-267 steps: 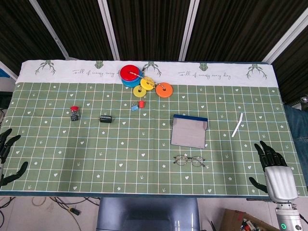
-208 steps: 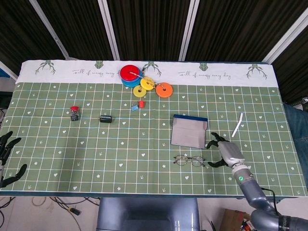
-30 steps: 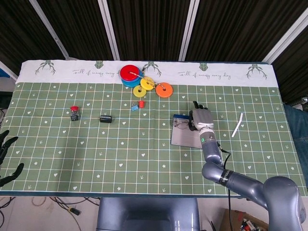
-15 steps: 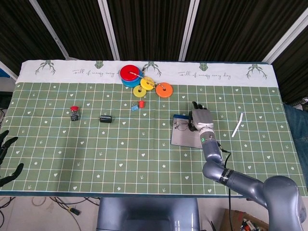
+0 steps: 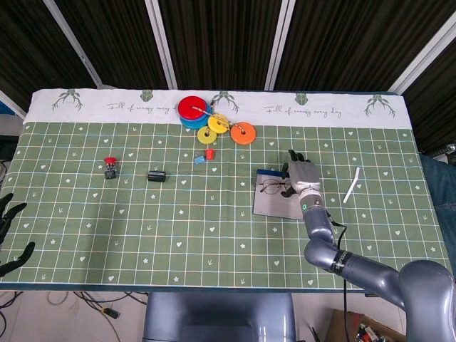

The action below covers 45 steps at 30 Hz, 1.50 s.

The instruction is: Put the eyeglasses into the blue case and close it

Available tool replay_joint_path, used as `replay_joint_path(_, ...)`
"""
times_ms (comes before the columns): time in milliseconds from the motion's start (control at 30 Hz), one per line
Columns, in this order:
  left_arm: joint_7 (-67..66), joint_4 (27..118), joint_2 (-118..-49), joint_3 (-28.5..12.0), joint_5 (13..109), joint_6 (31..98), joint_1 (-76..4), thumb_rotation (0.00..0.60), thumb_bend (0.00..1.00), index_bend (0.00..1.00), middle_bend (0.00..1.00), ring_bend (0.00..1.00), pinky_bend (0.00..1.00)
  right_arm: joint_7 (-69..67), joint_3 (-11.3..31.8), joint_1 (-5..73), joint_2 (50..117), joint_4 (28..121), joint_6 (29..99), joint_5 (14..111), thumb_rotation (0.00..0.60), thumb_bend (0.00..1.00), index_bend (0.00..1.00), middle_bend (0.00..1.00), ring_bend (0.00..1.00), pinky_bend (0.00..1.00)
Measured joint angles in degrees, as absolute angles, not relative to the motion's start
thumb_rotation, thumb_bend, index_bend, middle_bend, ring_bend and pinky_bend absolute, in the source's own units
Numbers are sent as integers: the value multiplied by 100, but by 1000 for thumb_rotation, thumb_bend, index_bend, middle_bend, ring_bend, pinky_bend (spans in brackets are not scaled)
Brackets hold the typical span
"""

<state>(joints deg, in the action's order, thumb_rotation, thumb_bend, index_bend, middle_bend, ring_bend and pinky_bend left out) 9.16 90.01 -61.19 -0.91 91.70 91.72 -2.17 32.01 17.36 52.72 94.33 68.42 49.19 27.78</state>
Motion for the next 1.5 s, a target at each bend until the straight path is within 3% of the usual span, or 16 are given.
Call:
replay_joint_path(133, 910, 9003, -6122, -87, 9183, 9176, -217, 600, 308, 140, 0, 0, 0, 2928, 1723, 5053, 9258, 7451, 5345, 3293, 600, 330, 188, 248, 326, 265)
replay_joint_path(300, 909, 9007, -6125, -82, 9187, 9172, -216, 600, 308, 140, 0, 0, 0, 2723, 1531, 4713, 9007, 8313, 5895, 4012, 600, 514, 188, 521, 640, 719)
replay_joint_path(400, 913, 9009, -6124, -77, 9199, 9178, -214, 600, 308, 140, 0, 0, 0, 2679, 1317, 4506, 8859, 8766, 6168, 4362, 600, 568, 188, 702, 837, 905)
replay_joint_path(500, 911, 9011, -6124, -71, 9205, 9177, -212, 600, 308, 140, 0, 0, 0, 2720, 1167, 4424, 8771, 8966, 6190, 4402, 600, 614, 188, 814, 936, 988)
replay_joint_path(767, 931, 9009, -6114, -77, 9187, 9162, -216, 600, 308, 143, 0, 0, 0, 3170, 1036, 4560, 8738, 8935, 5708, 3680, 600, 681, 188, 863, 978, 1000)
replay_joint_path(1500, 920, 9020, -6085, -75, 9164, 9125, -223, 600, 308, 151, 0, 0, 0, 3493, 968, 4786, 8966, 8419, 5455, 2910, 600, 682, 188, 863, 977, 1000)
